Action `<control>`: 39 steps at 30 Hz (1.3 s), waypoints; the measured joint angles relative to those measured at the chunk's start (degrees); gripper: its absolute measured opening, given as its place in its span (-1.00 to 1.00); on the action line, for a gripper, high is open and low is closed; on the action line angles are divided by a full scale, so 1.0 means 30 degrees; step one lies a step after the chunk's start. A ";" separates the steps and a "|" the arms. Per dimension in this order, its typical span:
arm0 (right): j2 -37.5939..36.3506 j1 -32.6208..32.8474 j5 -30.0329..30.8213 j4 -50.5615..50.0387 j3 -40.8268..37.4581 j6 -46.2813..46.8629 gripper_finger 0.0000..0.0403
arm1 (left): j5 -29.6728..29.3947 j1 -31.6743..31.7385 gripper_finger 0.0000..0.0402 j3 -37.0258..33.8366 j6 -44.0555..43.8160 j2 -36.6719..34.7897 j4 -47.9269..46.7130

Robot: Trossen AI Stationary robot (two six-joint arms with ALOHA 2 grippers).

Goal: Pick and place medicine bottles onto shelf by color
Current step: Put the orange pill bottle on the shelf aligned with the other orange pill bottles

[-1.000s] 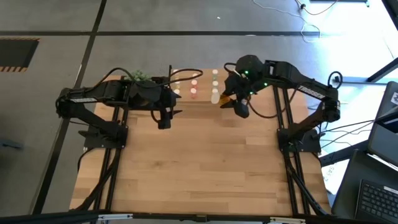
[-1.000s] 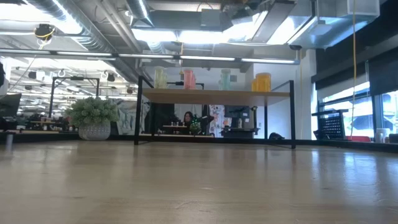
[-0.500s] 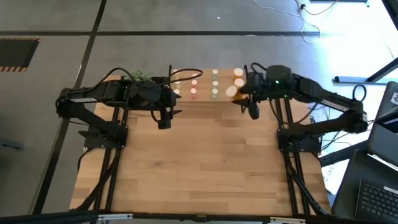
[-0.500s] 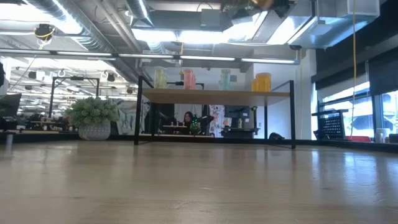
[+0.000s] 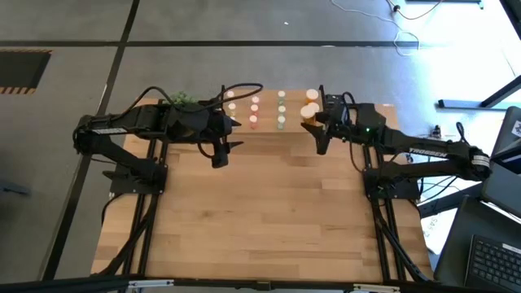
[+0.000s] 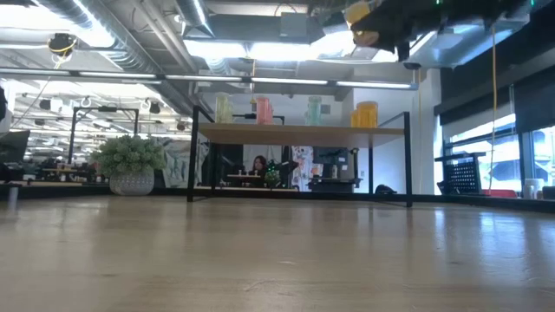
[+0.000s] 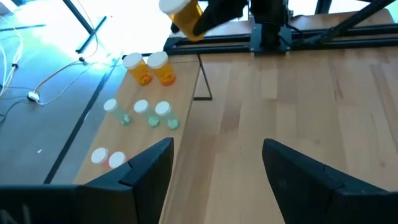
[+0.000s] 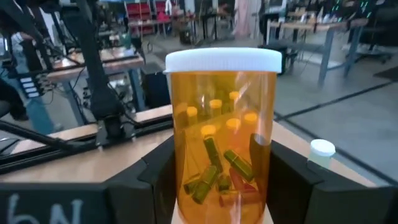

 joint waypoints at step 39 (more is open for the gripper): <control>0.4009 0.5537 1.6859 1.0872 -0.7257 0.0868 -0.07 | -0.1303 0.2004 0.20 -0.0002 -0.1054 0.0670 0.1233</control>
